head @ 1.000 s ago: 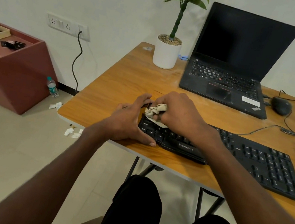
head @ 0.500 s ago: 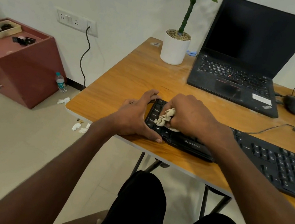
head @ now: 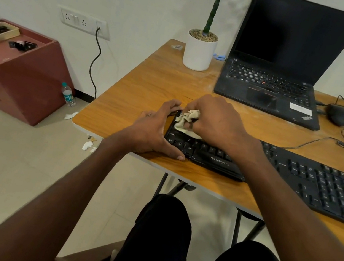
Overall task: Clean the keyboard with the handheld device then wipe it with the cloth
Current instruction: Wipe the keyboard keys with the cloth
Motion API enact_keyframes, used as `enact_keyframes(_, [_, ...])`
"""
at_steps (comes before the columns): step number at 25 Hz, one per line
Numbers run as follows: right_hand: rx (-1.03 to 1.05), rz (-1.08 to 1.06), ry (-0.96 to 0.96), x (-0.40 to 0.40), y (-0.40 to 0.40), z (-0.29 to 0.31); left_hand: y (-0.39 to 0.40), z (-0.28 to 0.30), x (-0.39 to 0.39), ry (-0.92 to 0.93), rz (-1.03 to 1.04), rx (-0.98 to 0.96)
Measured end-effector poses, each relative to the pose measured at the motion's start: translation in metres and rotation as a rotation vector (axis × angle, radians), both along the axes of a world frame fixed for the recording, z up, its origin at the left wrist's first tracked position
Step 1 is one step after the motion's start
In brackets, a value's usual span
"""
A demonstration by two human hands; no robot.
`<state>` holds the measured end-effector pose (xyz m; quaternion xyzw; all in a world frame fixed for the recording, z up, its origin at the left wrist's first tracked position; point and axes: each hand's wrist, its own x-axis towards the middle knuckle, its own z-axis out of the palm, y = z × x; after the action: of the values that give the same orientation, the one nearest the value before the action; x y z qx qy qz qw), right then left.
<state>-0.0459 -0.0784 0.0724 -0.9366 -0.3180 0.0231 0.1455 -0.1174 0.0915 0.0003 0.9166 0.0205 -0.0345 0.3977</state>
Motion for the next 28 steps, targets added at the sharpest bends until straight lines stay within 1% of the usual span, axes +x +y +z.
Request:
enact_keyframes(1, [0.091,0.021,0.055,-0.003,0.005,-0.003,0.001,0.000,0.000,0.005,0.009,0.001])
enact_keyframes(2, [0.121,0.017,0.087,-0.005,0.007,-0.007,0.001,-0.001,0.000,0.000,0.010,0.003])
enact_keyframes(4, [0.047,-0.056,0.034,-0.004,0.001,-0.014,0.001,0.000,0.000,-0.019,-0.007,0.013])
enact_keyframes(6, [-0.063,-0.123,-0.068,0.000,-0.011,-0.015,0.001,0.000,-0.002,-0.023,-0.010,0.009])
enact_keyframes(7, [-0.091,-0.122,-0.125,-0.001,-0.014,-0.012,0.001,0.000,-0.002,-0.024,-0.007,0.007])
enact_keyframes(9, [-0.023,-0.061,-0.176,-0.006,-0.010,-0.011,0.000,0.001,-0.002,-0.026,-0.009,0.019])
enact_keyframes(11, [0.026,0.069,-0.144,-0.014,-0.005,-0.016,-0.001,0.003,-0.003,-0.034,-0.007,0.025])
enact_keyframes(13, [-0.007,0.126,-0.108,-0.014,-0.010,-0.017,-0.003,0.005,-0.004,-0.034,-0.007,0.024])
enact_keyframes(16, [-0.130,0.059,-0.146,-0.002,-0.023,-0.006,-0.001,0.003,-0.003,-0.042,-0.012,0.031])
enact_keyframes(18, [-0.112,0.087,-0.247,-0.007,-0.017,-0.005,-0.001,0.003,-0.002,-0.041,-0.013,0.032])
enact_keyframes(21, [-0.096,0.206,-0.249,-0.022,-0.017,-0.013,0.000,0.001,-0.001,-0.046,-0.020,0.022])
enact_keyframes(22, [-0.107,0.188,-0.226,-0.021,-0.026,-0.012,0.001,0.000,0.000,-0.043,-0.023,0.022])
enact_keyframes(24, [-0.167,0.074,-0.167,-0.009,-0.042,-0.004,0.004,-0.003,0.002,-0.041,-0.033,0.018])
enact_keyframes(25, [-0.184,0.021,-0.168,-0.005,-0.044,-0.001,0.004,-0.004,0.002,-0.040,-0.033,0.015])
enact_keyframes(26, [-0.159,-0.009,-0.191,-0.004,-0.041,-0.002,0.004,-0.004,0.002,-0.038,-0.031,0.011])
enact_keyframes(28, [-0.046,0.022,-0.210,-0.015,-0.026,-0.009,0.003,-0.004,0.002,-0.037,-0.030,-0.004])
